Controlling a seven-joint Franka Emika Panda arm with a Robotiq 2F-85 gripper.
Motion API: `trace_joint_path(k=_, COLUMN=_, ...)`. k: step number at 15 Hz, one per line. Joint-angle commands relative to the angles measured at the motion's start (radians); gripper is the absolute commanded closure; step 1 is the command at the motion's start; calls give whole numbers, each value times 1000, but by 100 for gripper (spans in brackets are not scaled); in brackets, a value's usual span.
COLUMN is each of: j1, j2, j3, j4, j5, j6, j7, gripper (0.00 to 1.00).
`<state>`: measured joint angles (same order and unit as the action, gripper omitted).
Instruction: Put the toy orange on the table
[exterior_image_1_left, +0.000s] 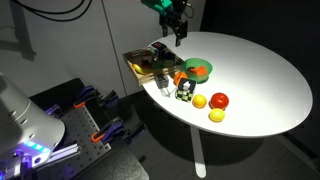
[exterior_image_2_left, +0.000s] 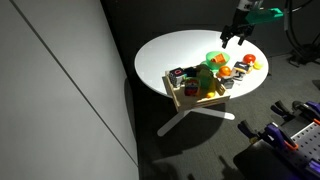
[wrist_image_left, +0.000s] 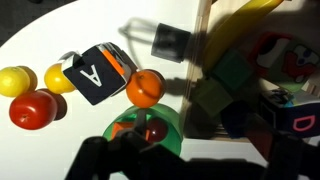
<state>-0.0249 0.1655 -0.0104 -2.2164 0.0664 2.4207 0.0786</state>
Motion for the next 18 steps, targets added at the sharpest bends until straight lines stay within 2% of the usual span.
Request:
trace_joint_path(k=1, j1=22, j2=-76, j3=-11, j4=-18, j5=-85, j6=-64, j7=60, gripper=0)
trace_joint_path(k=6, j1=31, j2=-153, j3=0, j4=-28, j5=-131, j6=-146, j7=111, gripper=0)
trace_joint_path(k=11, j1=30, j2=-214, j3=10, j4=-28, j5=-95, j6=-242, j7=84, gripper=0)
trace_joint_path(k=18, j1=32, j2=-280, j3=19, j4=-34, j5=-71, j6=-275, j7=71, gripper=0)
